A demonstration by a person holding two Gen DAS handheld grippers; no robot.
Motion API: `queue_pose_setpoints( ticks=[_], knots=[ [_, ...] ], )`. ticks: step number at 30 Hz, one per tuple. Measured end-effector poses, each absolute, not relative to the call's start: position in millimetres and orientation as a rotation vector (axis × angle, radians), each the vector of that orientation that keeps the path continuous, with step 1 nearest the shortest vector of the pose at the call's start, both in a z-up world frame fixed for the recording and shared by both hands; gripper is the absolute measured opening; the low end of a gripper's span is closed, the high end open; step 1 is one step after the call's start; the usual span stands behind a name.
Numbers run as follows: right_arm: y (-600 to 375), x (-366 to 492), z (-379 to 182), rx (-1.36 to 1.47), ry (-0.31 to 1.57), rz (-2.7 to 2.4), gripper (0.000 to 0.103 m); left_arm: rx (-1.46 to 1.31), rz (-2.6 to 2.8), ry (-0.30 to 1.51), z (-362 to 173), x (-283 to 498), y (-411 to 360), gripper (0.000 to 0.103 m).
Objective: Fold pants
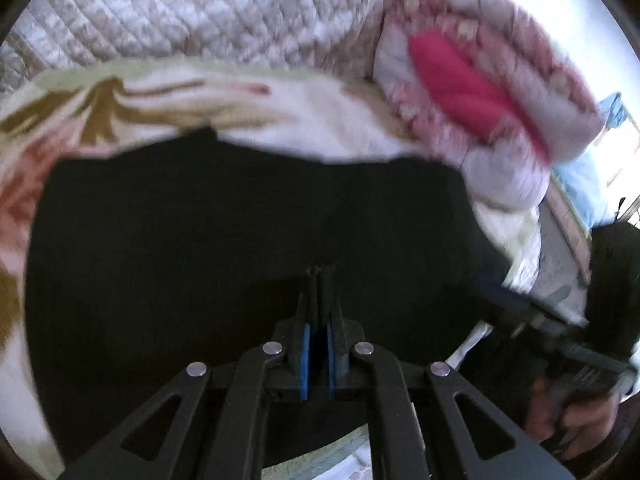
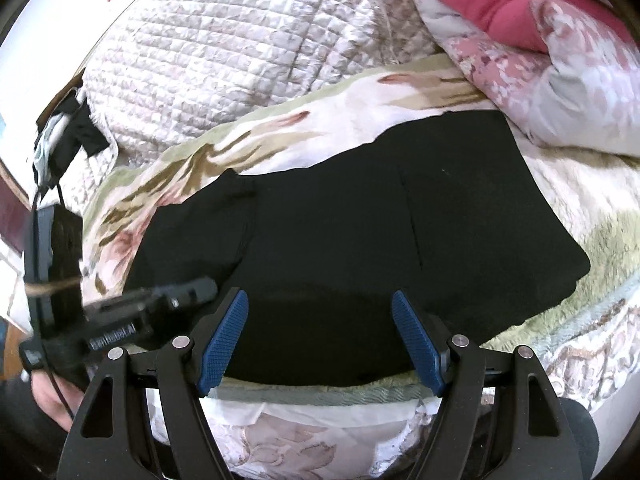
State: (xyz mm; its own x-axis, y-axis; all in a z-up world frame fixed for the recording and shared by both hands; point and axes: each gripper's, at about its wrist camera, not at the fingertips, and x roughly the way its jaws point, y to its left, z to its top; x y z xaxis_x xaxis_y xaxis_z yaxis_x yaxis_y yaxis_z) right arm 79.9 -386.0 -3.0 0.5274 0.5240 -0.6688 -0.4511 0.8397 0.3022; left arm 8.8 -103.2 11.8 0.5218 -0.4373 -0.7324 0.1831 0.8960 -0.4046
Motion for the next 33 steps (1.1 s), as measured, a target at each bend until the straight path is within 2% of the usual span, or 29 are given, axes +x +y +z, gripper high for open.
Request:
queue_pose_setpoints(
  ticks=[4,9,11,21,30,33],
  knots=[
    [-376.9,84.9,-3.4,0.116,0.856,0.63,0.075,-0.351,-0.426,0.927,25.0,-0.2,-92.0,0.008],
    [-352.7,94.2,-5.0,0.14,0.88,0.736,0.064,-0.399,-0.437,0.864,44.4,-16.0,-67.8,0.027],
    [-339.8,101.9,-8.6,0.145,0.894,0.779,0.056,-0.404,-0.406,0.835,51.0,-22.0,-56.4,0.027],
    [-292.7,141.6,-31.0,0.142,0.961,0.873,0.056,-0.365,-0.111,0.83,39.9,-28.7,12.9,0.028],
    [-271.2,144.7,-32.7,0.128,1.017,0.966,0.053,-0.373,-0.08,0.85,24.4,-31.0,23.5,0.028],
    [-272.7,152.6,-36.1,0.159,1.032,0.935,0.032,-0.372,-0.082,0.851,23.2,-32.1,22.7,0.027]
  ],
)
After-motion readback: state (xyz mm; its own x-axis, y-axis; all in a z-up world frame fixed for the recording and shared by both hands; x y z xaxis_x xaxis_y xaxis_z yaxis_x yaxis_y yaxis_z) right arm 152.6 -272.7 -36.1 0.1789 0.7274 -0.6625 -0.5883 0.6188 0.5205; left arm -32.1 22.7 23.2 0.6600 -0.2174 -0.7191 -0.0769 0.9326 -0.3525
